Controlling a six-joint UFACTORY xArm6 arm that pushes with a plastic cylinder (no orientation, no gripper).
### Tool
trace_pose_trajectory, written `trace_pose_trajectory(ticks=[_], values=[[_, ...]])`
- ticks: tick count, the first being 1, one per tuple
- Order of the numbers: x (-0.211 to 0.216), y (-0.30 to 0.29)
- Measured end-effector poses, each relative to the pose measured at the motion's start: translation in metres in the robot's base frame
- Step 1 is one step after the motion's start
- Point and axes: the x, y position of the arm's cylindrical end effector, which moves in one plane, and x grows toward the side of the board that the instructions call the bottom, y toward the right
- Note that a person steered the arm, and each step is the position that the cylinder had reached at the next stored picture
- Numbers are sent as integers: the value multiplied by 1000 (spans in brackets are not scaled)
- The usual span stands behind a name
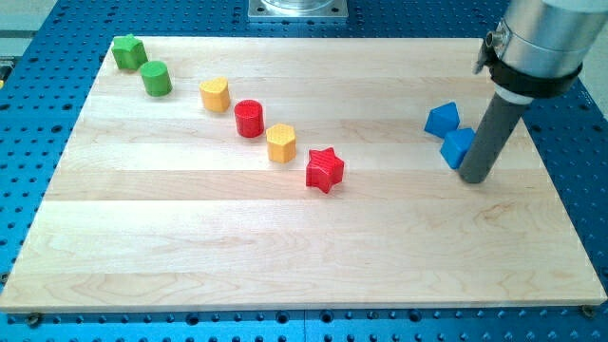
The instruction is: Point your hand below the red star
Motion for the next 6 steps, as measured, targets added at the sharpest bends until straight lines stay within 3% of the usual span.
trace_pose_trajectory(ticks=[2,3,6], values=[[103,-97],[100,-186],[86,-205]])
